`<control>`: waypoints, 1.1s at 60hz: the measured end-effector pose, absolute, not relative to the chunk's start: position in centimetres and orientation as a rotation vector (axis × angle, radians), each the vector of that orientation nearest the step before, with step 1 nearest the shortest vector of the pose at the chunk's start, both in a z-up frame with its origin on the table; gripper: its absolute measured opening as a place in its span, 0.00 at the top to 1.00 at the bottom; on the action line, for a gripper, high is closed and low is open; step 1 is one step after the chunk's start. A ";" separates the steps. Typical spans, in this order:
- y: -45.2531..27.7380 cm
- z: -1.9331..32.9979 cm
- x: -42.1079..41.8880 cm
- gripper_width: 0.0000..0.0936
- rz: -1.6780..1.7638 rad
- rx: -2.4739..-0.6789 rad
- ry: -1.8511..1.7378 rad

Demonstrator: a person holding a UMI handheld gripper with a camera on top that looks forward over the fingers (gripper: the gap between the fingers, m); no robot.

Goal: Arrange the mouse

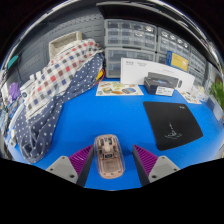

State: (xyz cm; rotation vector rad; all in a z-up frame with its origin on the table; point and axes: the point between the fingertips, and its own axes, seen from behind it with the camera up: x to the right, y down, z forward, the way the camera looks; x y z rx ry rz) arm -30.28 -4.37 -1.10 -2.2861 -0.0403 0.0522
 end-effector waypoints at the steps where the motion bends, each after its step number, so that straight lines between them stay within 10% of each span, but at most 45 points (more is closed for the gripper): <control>1: -4.2 -1.1 -30.2 0.20 0.052 -2.288 -0.032; 16: -3.2 -1.2 -28.7 0.50 0.027 -2.307 0.038; 41: -1.9 -0.7 -29.4 0.65 0.138 -2.366 -0.062; 66: 8.7 21.8 -16.4 0.65 0.088 -2.017 -0.135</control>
